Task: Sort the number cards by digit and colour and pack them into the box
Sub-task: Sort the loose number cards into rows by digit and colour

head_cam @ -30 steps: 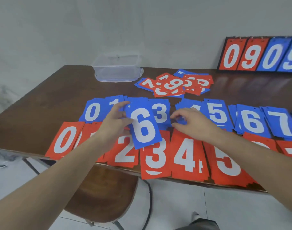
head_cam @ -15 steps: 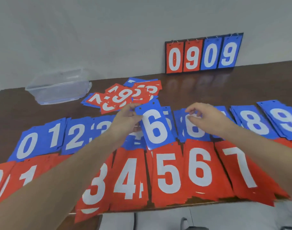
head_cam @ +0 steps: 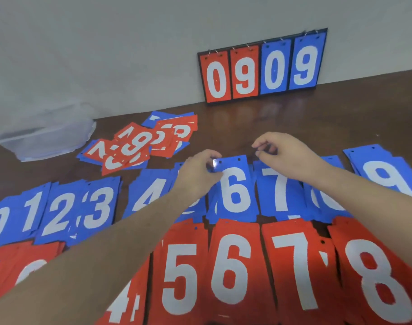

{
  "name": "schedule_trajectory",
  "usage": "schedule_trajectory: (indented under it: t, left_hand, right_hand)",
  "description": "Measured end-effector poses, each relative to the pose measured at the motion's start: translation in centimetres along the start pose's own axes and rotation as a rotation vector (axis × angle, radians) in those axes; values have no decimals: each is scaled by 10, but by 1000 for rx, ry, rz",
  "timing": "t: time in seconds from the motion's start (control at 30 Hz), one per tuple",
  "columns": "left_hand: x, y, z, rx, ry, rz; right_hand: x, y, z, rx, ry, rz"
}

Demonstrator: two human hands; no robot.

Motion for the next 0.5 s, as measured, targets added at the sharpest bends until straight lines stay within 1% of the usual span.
schedule_trajectory:
  t: [0.07, 0.13, 0.3, 0.5]
  left_hand:
    - [4, 0, 0, -65, -22, 96]
    - [9, 2, -2, -120, -21, 129]
    - [30, 29, -11, -210, 28, 61]
    - [76, 87, -20, -279, 23, 38]
  right_hand:
    - [1, -6, 7, 23, 35, 4]
    - [3, -13, 14, 42, 70, -2]
    - [22, -35, 33, 68, 113, 5]
    - [63, -62, 59, 83, 137, -5]
Point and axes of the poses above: each hand's wrist, its own z-axis towards the middle knuckle, its own y-axis out of the back of the hand, x = y × z, the point moved 2 cm from there along z, towards the middle knuckle, and after that the axes turned 5 degrees about -z, right-handed, at the moved point
